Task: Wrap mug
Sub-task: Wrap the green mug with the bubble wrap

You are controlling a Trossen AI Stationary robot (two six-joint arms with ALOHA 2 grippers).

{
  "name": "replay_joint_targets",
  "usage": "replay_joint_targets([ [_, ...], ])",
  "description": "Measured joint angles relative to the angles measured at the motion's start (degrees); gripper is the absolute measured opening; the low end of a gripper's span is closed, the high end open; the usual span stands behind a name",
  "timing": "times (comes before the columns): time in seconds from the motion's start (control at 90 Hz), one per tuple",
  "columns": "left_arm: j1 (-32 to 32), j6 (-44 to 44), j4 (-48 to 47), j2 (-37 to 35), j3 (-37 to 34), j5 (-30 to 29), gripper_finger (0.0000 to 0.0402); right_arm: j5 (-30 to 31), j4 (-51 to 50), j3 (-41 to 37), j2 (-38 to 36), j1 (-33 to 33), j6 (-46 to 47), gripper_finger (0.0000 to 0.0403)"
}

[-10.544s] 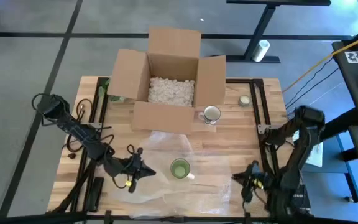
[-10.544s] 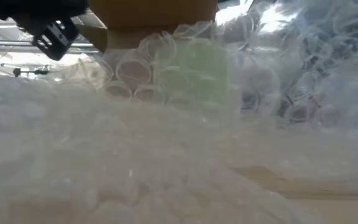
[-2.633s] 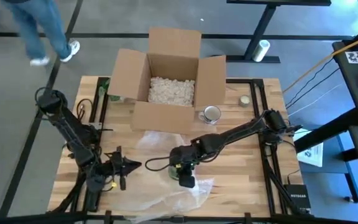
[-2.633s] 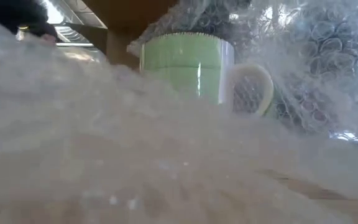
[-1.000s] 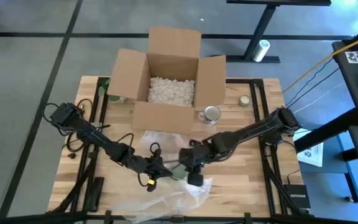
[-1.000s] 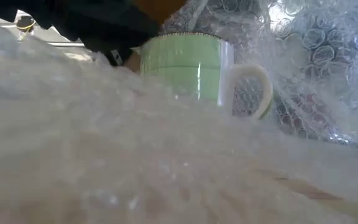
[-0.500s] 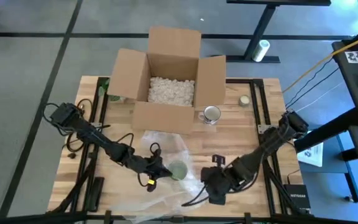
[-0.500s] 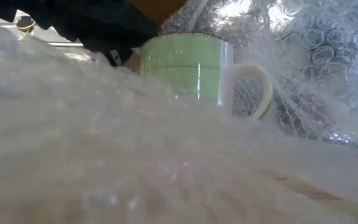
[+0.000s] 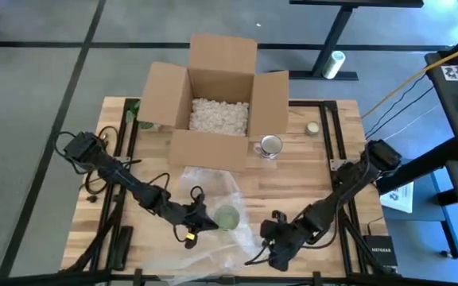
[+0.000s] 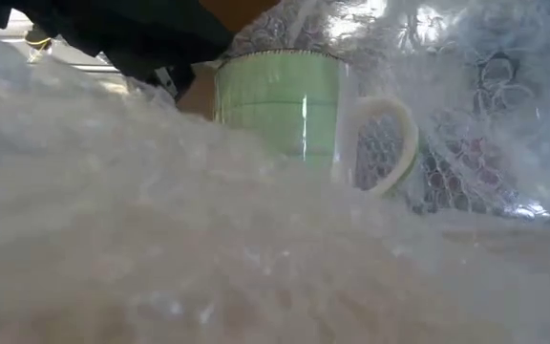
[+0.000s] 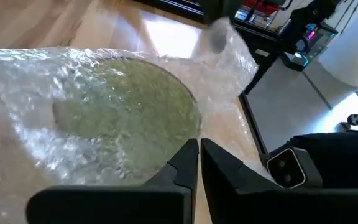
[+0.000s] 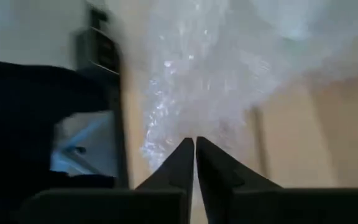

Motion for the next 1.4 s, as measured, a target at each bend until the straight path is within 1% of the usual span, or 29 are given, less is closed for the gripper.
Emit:
replay_joint_targets([
  [0.178,0.1,0.0,0.0,0.0,0.0,0.0,0.0000,2.5,8.7,0.0,-0.1,-0.4,-5.5,0.0001],
  [0.467,0.1,-0.2,0.0,0.0,0.0,0.0,0.0000,3.0,11.6,0.0,0.0,-6.2,-10.6,0.0000],
  [0.622,0.1,-0.3,0.0,0.0,0.0,0.0,0.0000,0.1,17.9,0.1,0.4,-10.6,-16.3,0.0000],
  [0.744,0.1,-0.3,-0.1,0.0,0.0,0.0,0.0000,-2.3,17.6,0.1,0.4,-13.4,-17.3,0.0000],
  [0.8,0.1,-0.3,-0.3,0.0,0.0,0.0,0.0000,-3.5,15.3,0.1,0.1,-14.0,-16.6,0.0000],
  [0.856,0.1,-0.3,-0.4,0.0,0.0,0.0,0.0000,-3.3,11.5,0.1,-0.9,-14.0,-15.3,0.0000],
  [0.989,0.1,-0.6,-1.2,0.0,0.0,0.0,0.0000,0.8,-3.9,0.3,-3.8,-11.9,-8.9,0.0000],
  [1.078,0.1,-0.9,-1.4,0.0,0.0,0.0,0.0000,1.0,-10.4,0.3,-4.4,-10.1,-5.0,0.0000],
  [1.156,0.1,-0.9,-1.4,0.0,0.0,0.0,0.0000,0.7,-11.8,0.2,-4.5,-8.1,-3.5,0.0000],
  [1.3,0.1,-1.0,-1.3,0.0,-0.1,0.0,0.0000,-2.0,-11.1,-1.9,-3.0,-5.4,0.6,0.0000],
  [1.4,0.1,-1.5,-1.3,0.0,-0.1,0.0,0.0000,-3.9,-5.7,-5.2,-2.7,-3.7,4.7,0.0000],
])
